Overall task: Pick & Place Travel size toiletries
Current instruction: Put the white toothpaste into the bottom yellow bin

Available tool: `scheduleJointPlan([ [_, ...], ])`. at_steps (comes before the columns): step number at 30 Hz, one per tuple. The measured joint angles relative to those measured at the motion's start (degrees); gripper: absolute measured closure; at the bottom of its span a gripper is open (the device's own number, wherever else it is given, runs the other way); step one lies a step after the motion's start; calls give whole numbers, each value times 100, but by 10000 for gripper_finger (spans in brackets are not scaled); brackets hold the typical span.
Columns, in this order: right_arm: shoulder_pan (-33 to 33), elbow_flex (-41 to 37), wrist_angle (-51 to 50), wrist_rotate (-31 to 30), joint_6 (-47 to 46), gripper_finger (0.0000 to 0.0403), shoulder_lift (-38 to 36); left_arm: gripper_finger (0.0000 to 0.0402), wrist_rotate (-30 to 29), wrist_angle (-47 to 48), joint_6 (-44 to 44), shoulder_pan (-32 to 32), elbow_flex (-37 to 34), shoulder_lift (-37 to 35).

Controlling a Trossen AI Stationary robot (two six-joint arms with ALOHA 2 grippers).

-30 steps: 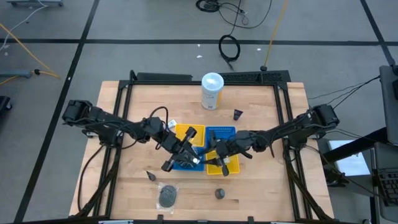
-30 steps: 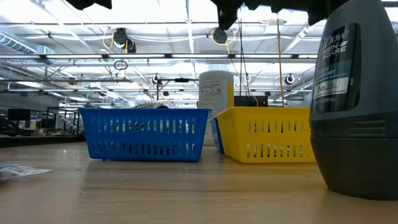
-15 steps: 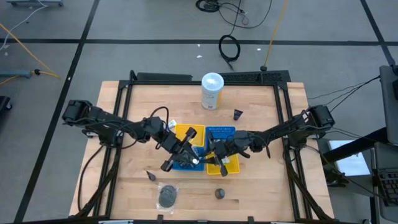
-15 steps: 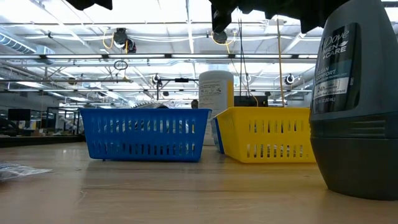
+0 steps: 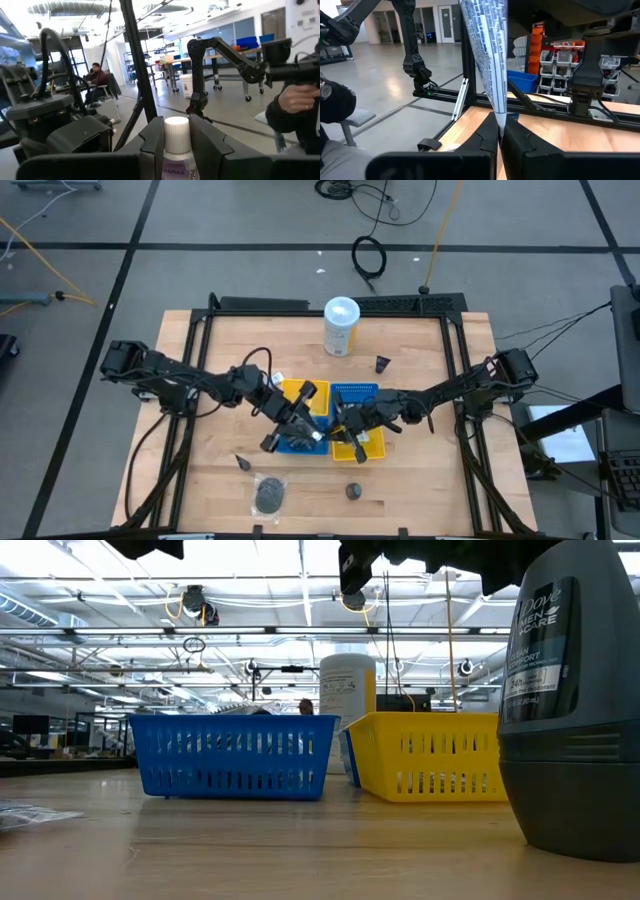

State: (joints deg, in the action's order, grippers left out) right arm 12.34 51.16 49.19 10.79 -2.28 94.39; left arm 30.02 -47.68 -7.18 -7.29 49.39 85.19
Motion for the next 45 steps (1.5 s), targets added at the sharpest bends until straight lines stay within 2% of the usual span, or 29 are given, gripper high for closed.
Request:
scheduleJointPlan([
  [10, 0, 2, -109, -13, -48, 403, -22, 317, -313, 7, 148, 65, -4, -128],
  [16, 4, 2, -326, -11, -168, 403, -22, 295, -358, 149, 82, 86, 0, -488],
  [19, 4, 0, -663, -21, -310, 403, -40, 282, -436, 791, -6, 112, 0, -847],
  [21, 12, 0, -1025, -89, -407, 403, -129, 277, -693, 1237, -24, 125, 3, -1005],
  [28, 205, 1, -2724, -1024, -776, 403, -686, 275, -1517, 3290, 239, 118, -10, -1638],
  [34, 451, 4, -4281, -1634, -1484, 403, -1198, 275, -1961, 4177, 637, 102, -22, -1845],
  [36, 525, 0, -4650, -1700, -1779, 403, -1322, 275, -2151, 4227, 743, 98, 15, -1877],
  [45, 836, 2, -6069, -1670, -2988, 403, -1426, 275, -3097, 5543, 1270, 87, -6, -2034],
])
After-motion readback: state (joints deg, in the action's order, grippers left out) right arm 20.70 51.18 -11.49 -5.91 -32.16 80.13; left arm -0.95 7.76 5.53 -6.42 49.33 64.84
